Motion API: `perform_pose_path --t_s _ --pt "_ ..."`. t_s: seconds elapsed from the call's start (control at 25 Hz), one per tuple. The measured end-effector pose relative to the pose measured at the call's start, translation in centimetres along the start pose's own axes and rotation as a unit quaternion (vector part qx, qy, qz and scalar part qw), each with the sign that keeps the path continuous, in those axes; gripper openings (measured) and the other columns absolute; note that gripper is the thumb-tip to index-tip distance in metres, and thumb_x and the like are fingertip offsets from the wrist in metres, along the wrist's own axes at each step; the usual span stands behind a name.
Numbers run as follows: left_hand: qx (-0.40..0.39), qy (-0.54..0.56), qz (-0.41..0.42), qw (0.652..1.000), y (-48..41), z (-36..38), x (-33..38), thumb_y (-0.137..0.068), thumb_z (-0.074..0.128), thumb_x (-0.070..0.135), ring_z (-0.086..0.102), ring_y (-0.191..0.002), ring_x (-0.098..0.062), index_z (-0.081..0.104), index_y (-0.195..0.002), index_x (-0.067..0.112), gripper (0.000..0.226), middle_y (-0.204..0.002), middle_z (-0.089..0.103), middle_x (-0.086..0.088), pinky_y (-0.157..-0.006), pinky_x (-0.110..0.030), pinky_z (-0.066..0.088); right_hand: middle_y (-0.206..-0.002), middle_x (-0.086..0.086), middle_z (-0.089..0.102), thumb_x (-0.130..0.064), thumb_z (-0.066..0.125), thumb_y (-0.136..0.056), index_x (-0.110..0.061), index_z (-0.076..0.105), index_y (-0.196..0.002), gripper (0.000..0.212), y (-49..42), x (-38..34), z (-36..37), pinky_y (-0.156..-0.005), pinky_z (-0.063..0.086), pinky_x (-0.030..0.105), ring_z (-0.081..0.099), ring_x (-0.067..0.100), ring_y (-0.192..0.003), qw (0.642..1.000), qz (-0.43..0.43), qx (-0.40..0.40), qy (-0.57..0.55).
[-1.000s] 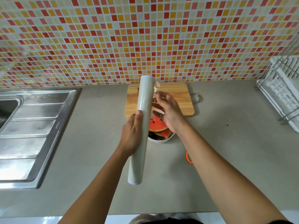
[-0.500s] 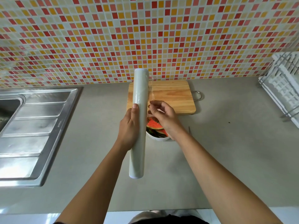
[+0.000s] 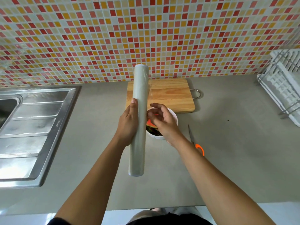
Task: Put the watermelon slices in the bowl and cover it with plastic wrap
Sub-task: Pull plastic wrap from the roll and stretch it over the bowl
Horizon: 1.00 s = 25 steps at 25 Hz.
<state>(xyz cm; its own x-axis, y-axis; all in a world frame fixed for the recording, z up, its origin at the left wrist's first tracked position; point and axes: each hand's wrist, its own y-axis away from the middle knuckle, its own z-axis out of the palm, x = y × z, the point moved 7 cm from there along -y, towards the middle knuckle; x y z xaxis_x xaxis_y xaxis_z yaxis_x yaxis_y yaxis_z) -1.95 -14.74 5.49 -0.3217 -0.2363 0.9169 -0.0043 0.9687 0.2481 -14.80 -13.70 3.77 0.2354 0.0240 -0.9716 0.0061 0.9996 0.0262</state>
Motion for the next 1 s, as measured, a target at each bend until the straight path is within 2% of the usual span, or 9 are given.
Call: perform_pose_path --t_s 0.08,0.2,0.28,0.36,0.52,0.6,0.72,0.88,1.0 --pt "-0.003 0.008 -0.001 1.000 -0.1 0.0 0.2 -0.082 0.017 0.077 0.059 -0.109 -0.040 0.051 -0.128 0.019 0.082 -0.121 0.059 -0.023 -0.094 -0.056 0.048 -0.079 -0.002 0.062 -0.003 0.057 -0.088 -0.022 0.052 -0.103 0.024 0.4 -0.1 0.1 -0.077 0.047 0.018 0.060 0.006 -0.075 0.999 -0.020 0.013 0.023" --pt "-0.006 0.017 -0.001 1.000 0.0 0.0 0.3 -0.078 0.017 0.080 0.058 -0.110 -0.040 0.049 -0.131 0.019 0.086 -0.124 0.058 -0.022 -0.094 -0.056 0.047 -0.083 0.007 0.059 -0.004 0.053 -0.091 -0.017 0.050 -0.105 0.019 0.6 0.0 0.1 -0.078 0.045 0.027 0.056 0.016 -0.077 0.998 -0.019 0.045 0.032" --pt "-0.007 0.027 -0.003 1.000 0.1 0.1 0.3 -0.075 0.019 0.083 0.059 -0.110 -0.038 0.050 -0.129 0.021 0.088 -0.123 0.059 -0.020 -0.094 -0.055 0.048 -0.084 0.002 0.061 -0.010 0.054 -0.091 -0.021 0.055 -0.100 0.014 0.7 -0.1 0.1 -0.080 0.047 0.028 0.059 0.012 -0.077 0.997 -0.019 0.049 0.060" --pt "-0.005 0.033 0.000 0.999 0.0 0.1 0.2 -0.072 0.020 0.084 0.060 -0.108 -0.035 0.053 -0.126 0.023 0.088 -0.121 0.061 -0.017 -0.093 -0.053 0.049 -0.086 -0.003 0.065 -0.014 0.058 -0.090 -0.016 0.061 -0.095 0.006 0.8 -0.3 0.0 -0.085 0.049 0.031 0.062 0.011 -0.082 0.996 -0.025 0.042 0.080" --pt "0.032 -0.007 0.040 0.999 -0.1 -0.4 0.4 -0.084 0.018 0.074 0.053 -0.102 -0.016 0.054 -0.127 0.030 0.071 -0.112 0.054 0.007 -0.086 -0.032 0.040 -0.085 -0.001 0.064 -0.013 0.058 -0.089 -0.016 0.061 -0.086 0.005 0.8 -0.4 -0.1 -0.087 0.047 0.035 0.060 0.014 -0.084 0.994 -0.042 0.048 0.094" --pt "0.041 -0.035 0.057 0.997 -0.1 -0.6 0.6 -0.087 0.018 0.071 0.055 -0.095 -0.015 0.061 -0.114 0.031 0.064 -0.103 0.058 0.008 -0.081 -0.030 0.039 -0.082 -0.004 0.061 -0.015 0.053 -0.092 -0.015 0.058 -0.087 0.007 0.9 -0.4 0.1 -0.084 0.045 0.032 0.057 0.012 -0.081 0.991 -0.047 0.043 0.122" --pt "0.061 -0.059 0.093 0.992 0.2 -0.6 0.8 -0.089 0.019 0.067 0.058 -0.079 -0.007 0.058 -0.082 0.030 0.054 -0.080 0.061 0.010 -0.063 -0.024 0.041 -0.082 -0.002 0.060 -0.017 0.045 -0.096 -0.010 0.054 -0.090 0.013 1.2 0.2 0.3 -0.085 0.044 0.038 0.057 0.016 -0.083 0.993 -0.020 0.039 0.112" --pt "0.087 -0.077 0.114 0.987 0.4 -0.4 0.7 -0.093 0.020 0.062 0.056 -0.074 -0.004 0.057 -0.082 0.026 0.053 -0.073 0.057 0.012 -0.059 -0.019 0.040 -0.079 -0.002 0.060 -0.013 0.040 -0.098 -0.013 0.048 -0.087 0.014 1.4 0.6 0.1 -0.088 0.046 0.041 0.058 0.011 -0.076 0.995 -0.004 0.038 0.091" --pt "0.080 -0.073 0.098 0.989 0.3 -0.2 0.5 -0.092 0.020 0.063 0.055 -0.073 0.000 0.053 -0.073 0.036 0.047 -0.073 0.056 0.016 -0.059 -0.017 0.038 -0.078 -0.004 0.058 -0.012 0.038 -0.098 -0.018 0.048 -0.085 0.018 1.5 0.8 -0.1 -0.081 0.046 0.034 0.056 0.003 -0.070 0.998 -0.003 0.029 0.053"
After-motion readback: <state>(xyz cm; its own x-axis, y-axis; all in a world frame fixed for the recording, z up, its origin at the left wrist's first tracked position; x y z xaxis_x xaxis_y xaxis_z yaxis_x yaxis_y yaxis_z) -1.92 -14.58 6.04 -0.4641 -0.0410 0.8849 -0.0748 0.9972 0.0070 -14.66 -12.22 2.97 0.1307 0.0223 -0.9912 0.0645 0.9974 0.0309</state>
